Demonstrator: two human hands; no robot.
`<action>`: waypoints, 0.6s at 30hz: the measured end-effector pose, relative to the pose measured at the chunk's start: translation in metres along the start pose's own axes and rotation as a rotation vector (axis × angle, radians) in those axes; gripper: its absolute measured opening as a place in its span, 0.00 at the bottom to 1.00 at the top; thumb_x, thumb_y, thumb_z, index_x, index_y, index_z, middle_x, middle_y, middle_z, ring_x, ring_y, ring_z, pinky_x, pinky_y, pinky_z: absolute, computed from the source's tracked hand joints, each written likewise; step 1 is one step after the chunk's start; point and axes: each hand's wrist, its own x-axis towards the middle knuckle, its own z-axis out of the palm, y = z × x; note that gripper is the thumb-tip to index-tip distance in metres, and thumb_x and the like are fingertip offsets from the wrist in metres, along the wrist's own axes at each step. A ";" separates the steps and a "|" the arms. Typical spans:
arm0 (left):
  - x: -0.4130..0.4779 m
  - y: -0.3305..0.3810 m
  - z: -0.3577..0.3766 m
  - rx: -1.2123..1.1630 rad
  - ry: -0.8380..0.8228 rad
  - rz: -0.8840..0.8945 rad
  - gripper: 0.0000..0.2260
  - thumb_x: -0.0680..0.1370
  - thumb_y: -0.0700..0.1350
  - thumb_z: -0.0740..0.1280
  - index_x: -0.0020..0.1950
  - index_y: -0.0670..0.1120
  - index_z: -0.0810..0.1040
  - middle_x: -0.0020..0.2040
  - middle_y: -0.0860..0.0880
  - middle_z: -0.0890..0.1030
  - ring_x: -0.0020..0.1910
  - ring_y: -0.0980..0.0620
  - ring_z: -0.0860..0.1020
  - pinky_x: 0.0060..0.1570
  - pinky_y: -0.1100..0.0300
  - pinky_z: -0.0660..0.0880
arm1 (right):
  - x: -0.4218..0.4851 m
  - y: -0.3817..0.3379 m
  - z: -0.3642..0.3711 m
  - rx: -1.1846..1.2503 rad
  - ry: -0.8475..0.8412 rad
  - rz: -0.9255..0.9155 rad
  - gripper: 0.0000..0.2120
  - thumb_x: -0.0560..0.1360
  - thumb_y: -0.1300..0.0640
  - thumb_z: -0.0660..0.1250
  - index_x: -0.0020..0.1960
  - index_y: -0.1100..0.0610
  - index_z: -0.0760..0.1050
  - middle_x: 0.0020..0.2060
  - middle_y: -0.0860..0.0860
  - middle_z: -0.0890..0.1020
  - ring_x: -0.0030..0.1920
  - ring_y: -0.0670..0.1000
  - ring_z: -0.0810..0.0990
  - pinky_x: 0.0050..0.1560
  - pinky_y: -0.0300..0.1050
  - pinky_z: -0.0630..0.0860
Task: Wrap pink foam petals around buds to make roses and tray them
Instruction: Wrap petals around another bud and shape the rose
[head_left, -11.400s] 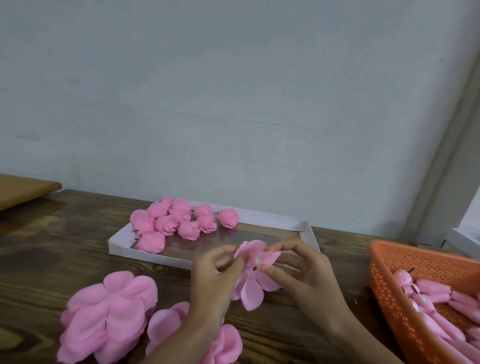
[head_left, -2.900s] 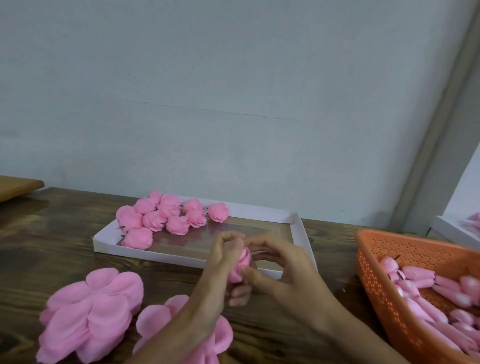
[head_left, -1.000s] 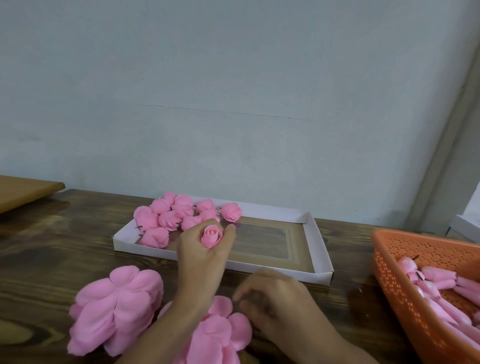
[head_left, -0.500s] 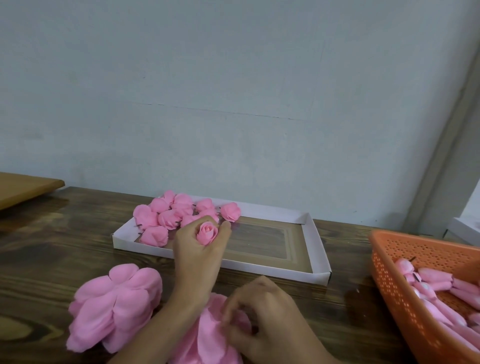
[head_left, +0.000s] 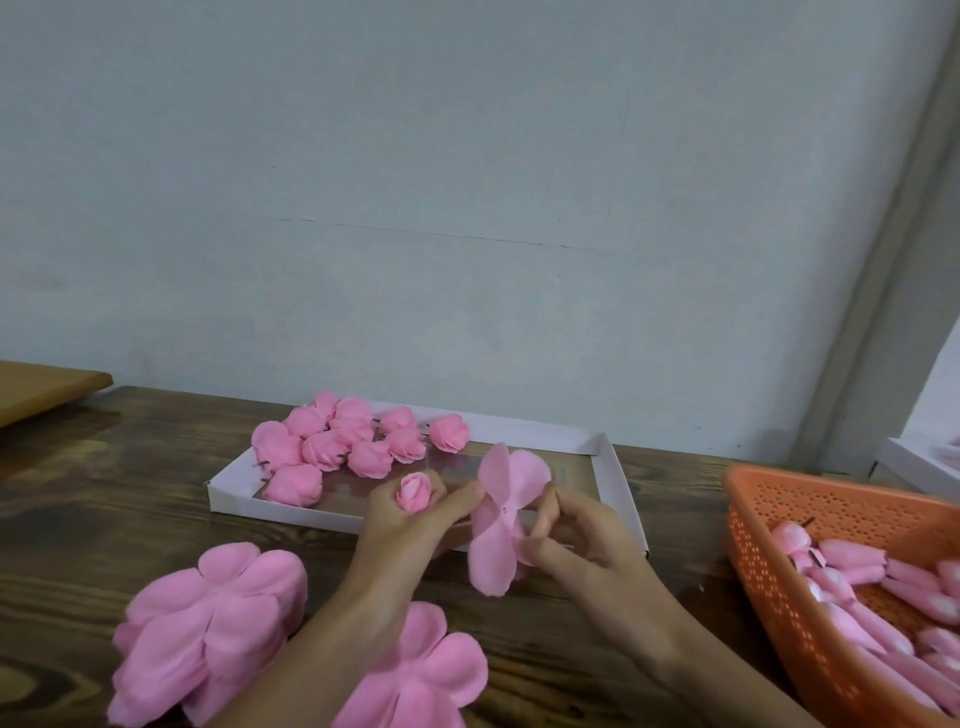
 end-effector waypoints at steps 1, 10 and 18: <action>0.000 -0.001 -0.001 -0.034 -0.013 -0.026 0.16 0.70 0.44 0.80 0.42 0.34 0.77 0.40 0.38 0.82 0.44 0.40 0.83 0.51 0.46 0.83 | 0.001 0.002 0.000 -0.009 0.006 0.001 0.12 0.79 0.72 0.67 0.40 0.60 0.71 0.37 0.50 0.84 0.42 0.51 0.83 0.47 0.42 0.81; -0.006 0.000 0.002 0.195 -0.057 0.127 0.23 0.70 0.34 0.81 0.29 0.48 0.68 0.29 0.49 0.67 0.30 0.55 0.68 0.30 0.65 0.69 | 0.005 0.017 0.002 0.223 0.133 0.249 0.17 0.74 0.56 0.79 0.58 0.59 0.76 0.48 0.59 0.88 0.47 0.57 0.87 0.52 0.55 0.82; -0.013 0.009 0.006 0.119 -0.164 0.114 0.24 0.67 0.38 0.80 0.31 0.39 0.63 0.32 0.44 0.64 0.33 0.49 0.65 0.33 0.58 0.67 | 0.005 0.024 -0.006 0.407 0.010 0.397 0.16 0.76 0.53 0.76 0.60 0.59 0.85 0.57 0.60 0.87 0.60 0.60 0.86 0.62 0.56 0.83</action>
